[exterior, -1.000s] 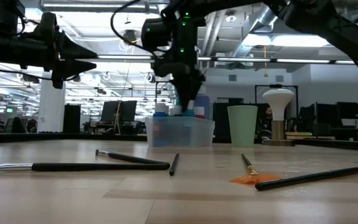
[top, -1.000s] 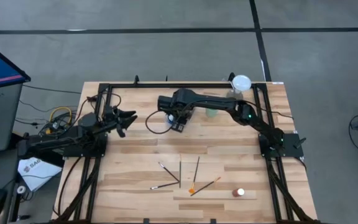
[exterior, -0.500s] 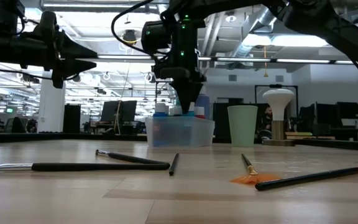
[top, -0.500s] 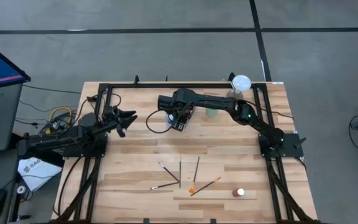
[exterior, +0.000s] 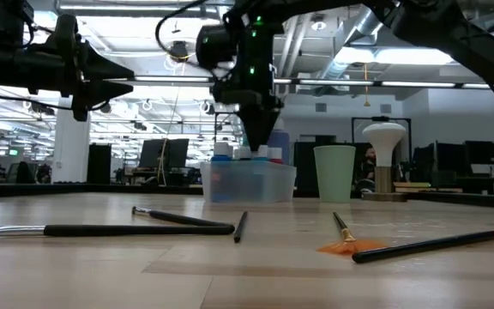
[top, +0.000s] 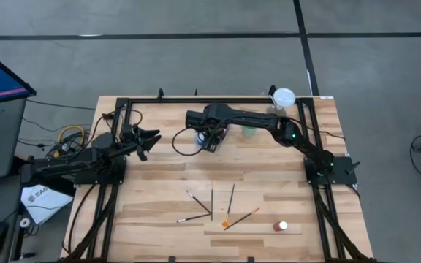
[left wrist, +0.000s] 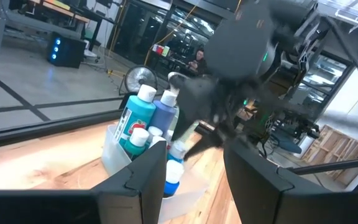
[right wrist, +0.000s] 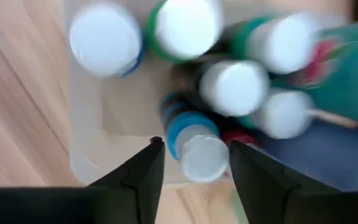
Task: Pick & Place Paint Supplies
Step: Put the small light blue paint bottle into the transparent bin, then put the small red paint bottle into the transparent bin
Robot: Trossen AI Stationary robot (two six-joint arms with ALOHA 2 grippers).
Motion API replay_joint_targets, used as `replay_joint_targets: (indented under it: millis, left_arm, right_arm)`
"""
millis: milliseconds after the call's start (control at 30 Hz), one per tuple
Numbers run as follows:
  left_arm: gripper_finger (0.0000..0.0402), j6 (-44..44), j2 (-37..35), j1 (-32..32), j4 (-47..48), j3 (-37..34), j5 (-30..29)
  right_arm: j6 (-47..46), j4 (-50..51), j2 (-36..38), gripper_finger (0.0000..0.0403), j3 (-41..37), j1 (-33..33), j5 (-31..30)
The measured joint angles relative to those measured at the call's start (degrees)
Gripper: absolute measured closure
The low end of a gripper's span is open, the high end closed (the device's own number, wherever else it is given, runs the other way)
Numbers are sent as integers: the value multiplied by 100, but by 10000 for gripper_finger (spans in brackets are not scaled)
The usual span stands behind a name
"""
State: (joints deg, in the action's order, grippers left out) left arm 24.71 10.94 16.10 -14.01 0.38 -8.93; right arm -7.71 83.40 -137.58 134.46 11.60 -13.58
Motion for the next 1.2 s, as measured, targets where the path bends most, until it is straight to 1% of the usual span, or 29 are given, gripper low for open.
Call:
replay_joint_targets:
  millis: [167,300,433,533,567,667,833,967,1100,1200]
  left_arm:
    - [247,0,0,-2,-19,0,0]
    - [247,-2,0,0,-22,0,2]
    - [247,-2,0,0,-23,0,11]
    - [247,-2,0,0,-23,0,82]
    - [247,-2,0,0,-23,0,120]
    - [247,0,0,0,-23,0,199]
    - [247,-1,8,-1,-29,0,236]
    - [247,0,20,-2,-30,0,236]
    - [247,24,22,-2,-30,0,238]
    - [247,51,22,0,-28,0,237]
  right_arm:
    - [-139,-27,390,212,32,21,-309]
    - [-428,124,627,209,25,-1,-272]
    - [-908,667,1081,211,30,-289,350]
    - [-1365,629,1487,209,-182,-837,848]
    - [-1539,680,1653,208,-261,-1072,900]
    - [-2385,647,2188,204,-695,-1776,926]
    - [-4448,667,2867,189,-1640,-2912,945]
    - [-6064,668,3202,170,-2400,-3681,1358]
    - [-7092,663,3252,151,-2934,-4276,1763]
    - [-7508,566,3245,144,-3273,-4623,2164]
